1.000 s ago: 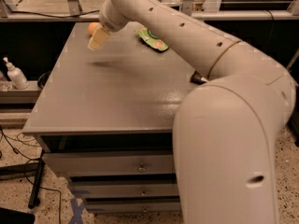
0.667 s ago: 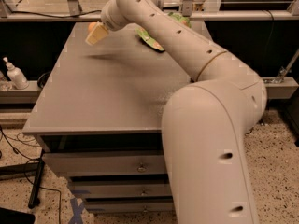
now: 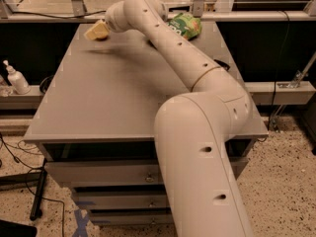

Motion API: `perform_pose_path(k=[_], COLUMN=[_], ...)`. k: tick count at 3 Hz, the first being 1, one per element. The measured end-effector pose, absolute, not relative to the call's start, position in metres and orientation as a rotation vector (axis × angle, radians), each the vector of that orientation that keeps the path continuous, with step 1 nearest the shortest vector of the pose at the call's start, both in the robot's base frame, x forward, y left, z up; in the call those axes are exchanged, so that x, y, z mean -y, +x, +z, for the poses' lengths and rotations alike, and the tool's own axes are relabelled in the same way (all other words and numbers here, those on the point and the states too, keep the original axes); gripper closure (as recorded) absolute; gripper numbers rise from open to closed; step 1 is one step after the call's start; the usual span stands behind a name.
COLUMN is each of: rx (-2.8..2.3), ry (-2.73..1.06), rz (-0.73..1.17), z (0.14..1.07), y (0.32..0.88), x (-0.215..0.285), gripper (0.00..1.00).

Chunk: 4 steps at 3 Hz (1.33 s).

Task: Move orange near rxbar chocolate

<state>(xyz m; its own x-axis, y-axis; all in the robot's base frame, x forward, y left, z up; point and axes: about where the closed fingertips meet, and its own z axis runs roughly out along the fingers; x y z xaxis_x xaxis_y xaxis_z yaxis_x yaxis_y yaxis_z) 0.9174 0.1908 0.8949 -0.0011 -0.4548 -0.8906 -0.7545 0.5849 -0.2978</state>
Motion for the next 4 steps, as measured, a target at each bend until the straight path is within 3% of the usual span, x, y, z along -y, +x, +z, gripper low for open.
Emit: perform_pose_path(k=[4], rx=[-1.845], ry=[-0.993], rz=[0.315], z=[0.862], y=[0.931], x=[-0.199], gripper=[0.00])
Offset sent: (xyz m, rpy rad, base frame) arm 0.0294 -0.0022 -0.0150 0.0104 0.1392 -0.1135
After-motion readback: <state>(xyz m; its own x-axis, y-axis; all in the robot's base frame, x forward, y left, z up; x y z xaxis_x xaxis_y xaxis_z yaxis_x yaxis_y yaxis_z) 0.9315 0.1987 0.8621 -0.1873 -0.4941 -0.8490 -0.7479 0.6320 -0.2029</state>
